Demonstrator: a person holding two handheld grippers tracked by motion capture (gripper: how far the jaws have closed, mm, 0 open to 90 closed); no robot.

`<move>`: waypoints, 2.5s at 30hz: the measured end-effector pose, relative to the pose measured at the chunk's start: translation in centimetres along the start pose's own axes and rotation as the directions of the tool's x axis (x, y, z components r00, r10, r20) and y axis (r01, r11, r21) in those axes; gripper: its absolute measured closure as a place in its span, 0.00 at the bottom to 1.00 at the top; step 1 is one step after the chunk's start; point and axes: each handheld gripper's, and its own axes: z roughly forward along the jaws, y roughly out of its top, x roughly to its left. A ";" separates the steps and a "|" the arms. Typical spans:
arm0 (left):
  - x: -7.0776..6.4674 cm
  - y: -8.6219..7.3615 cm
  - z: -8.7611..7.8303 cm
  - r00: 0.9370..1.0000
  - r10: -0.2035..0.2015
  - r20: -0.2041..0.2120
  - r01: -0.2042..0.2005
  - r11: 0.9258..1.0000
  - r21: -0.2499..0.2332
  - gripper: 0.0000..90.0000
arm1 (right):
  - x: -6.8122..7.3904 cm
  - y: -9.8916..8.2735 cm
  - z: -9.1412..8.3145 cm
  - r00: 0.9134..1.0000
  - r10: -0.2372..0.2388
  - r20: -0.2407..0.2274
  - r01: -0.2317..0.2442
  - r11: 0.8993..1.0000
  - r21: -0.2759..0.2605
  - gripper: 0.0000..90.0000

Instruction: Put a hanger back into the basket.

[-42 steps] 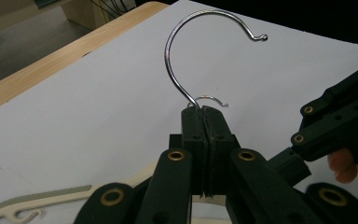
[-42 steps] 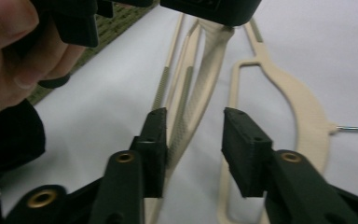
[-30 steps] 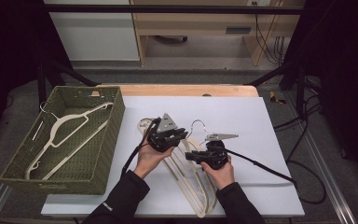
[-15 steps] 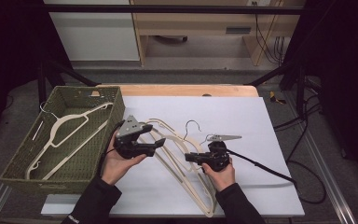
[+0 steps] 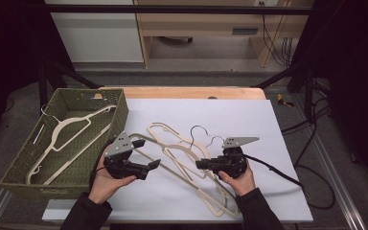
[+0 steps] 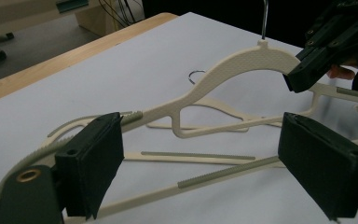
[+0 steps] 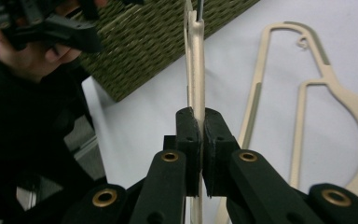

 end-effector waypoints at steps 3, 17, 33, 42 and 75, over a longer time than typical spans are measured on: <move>-0.2 -0.1 0.5 1.000 0.010 0.007 -0.010 1.000 0.027 0.18 | 0.6 0.1 0.2 0.998 -0.054 -0.018 0.054 0.998 0.035 0.97; -1.4 -0.9 3.6 0.990 0.073 0.123 -0.092 0.983 0.159 0.52 | 1.7 -0.2 1.5 0.984 -0.125 -0.126 0.140 0.983 0.116 0.97; -2.7 -0.6 2.7 0.978 0.126 0.166 -0.154 0.973 0.172 0.87 | 1.5 -0.1 1.3 0.986 -0.159 -0.043 0.163 0.981 0.101 0.84; -3.7 -0.3 2.5 0.970 0.095 0.222 -0.133 0.978 0.163 0.94 | 1.5 -0.1 1.0 0.976 -0.213 0.051 0.211 0.977 0.041 0.68; -2.1 2.1 -4.1 0.998 0.043 0.055 -0.043 0.999 -0.007 0.96 | -0.6 -1.1 -7.6 0.902 -0.147 0.405 0.230 0.959 -0.164 0.00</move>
